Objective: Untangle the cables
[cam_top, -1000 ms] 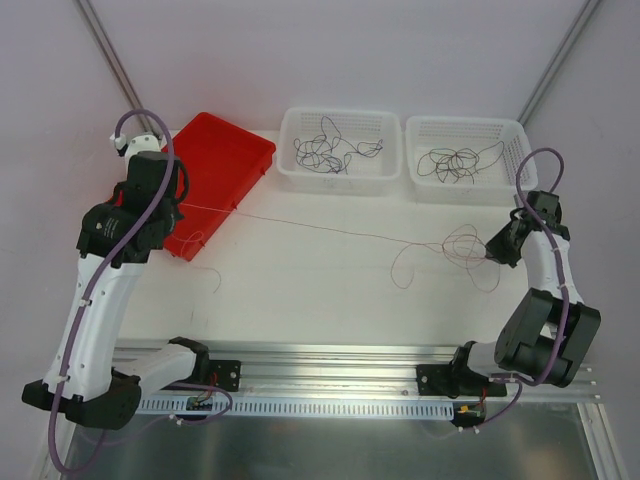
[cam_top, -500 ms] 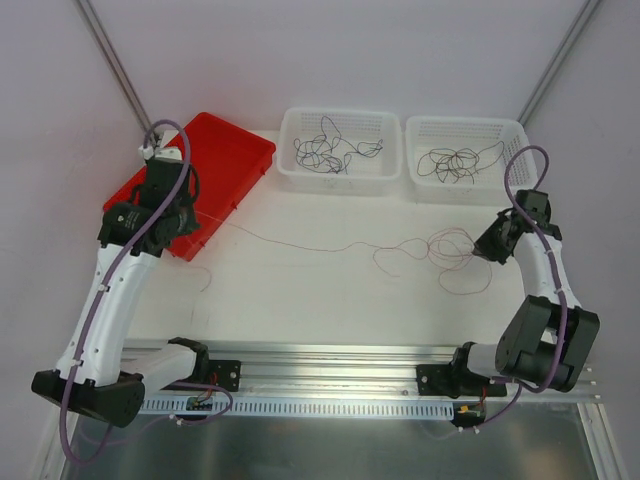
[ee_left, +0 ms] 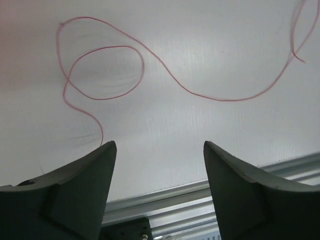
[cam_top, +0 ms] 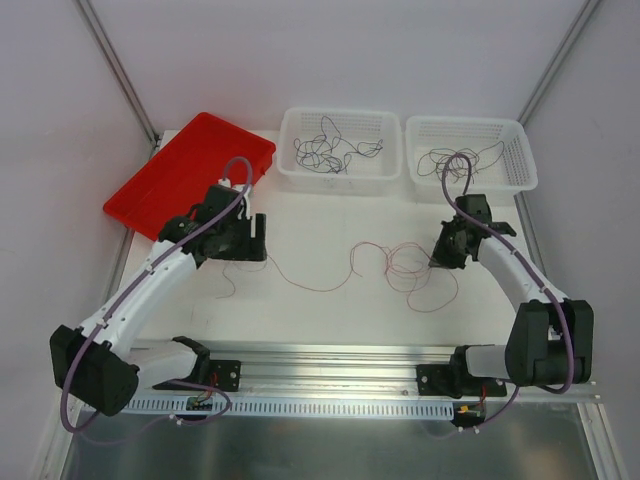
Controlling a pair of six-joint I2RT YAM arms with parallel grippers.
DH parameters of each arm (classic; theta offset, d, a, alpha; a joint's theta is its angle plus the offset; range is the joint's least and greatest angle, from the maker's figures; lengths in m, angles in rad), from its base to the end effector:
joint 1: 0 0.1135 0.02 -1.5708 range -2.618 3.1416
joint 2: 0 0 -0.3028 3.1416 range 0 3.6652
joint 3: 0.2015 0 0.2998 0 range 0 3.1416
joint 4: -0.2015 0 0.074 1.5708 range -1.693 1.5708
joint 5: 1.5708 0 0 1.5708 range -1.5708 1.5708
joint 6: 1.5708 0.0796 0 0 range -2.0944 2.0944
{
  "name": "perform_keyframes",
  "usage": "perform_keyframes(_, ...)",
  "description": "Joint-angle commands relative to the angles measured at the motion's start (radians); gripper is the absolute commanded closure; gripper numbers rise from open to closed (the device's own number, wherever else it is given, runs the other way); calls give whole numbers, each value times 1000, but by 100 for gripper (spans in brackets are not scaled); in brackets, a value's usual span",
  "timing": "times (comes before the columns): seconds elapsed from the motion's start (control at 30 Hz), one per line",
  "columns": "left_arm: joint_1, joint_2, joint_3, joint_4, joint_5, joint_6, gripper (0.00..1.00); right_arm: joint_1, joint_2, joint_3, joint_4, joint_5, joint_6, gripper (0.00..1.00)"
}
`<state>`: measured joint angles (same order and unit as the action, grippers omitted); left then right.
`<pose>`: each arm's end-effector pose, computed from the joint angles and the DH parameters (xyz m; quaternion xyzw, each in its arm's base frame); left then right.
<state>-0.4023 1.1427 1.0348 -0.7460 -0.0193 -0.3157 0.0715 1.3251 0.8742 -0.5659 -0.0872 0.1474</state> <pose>0.2708 -0.1136 0.3012 0.0372 0.9357 -0.1148 0.3316 0.3162 0.0296 0.2028 0.0246 0.9607 0.0715 0.2670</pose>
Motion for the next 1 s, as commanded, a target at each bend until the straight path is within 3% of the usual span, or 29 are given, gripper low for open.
perform_keyframes(0.0, -88, 43, 27, 146, 87, 58, 24, 39, -21, -10, -6, 17, -17, 99)
perform_keyframes(0.1, -156, 139, 80, 187, 123, 38, 20, 70, -29, -14, -14, 18, -22, 99)
perform_keyframes(0.4, -325, 541, 355, 257, 90, -137, 22, 105, -66, -23, -19, 23, -9, 99)
perform_keyframes(0.67, -389, 845, 603, 258, 24, -203, 39, 126, -81, -29, -23, 30, 0, 99)
perform_keyframes(0.87, -400, 966, 651, 257, -7, -210, 53, 132, -86, -38, -20, 27, 4, 99)
perform_keyframes(0.97, -402, 988, 647, 257, -11, -212, 67, 139, -89, -46, -17, 30, 11, 99)
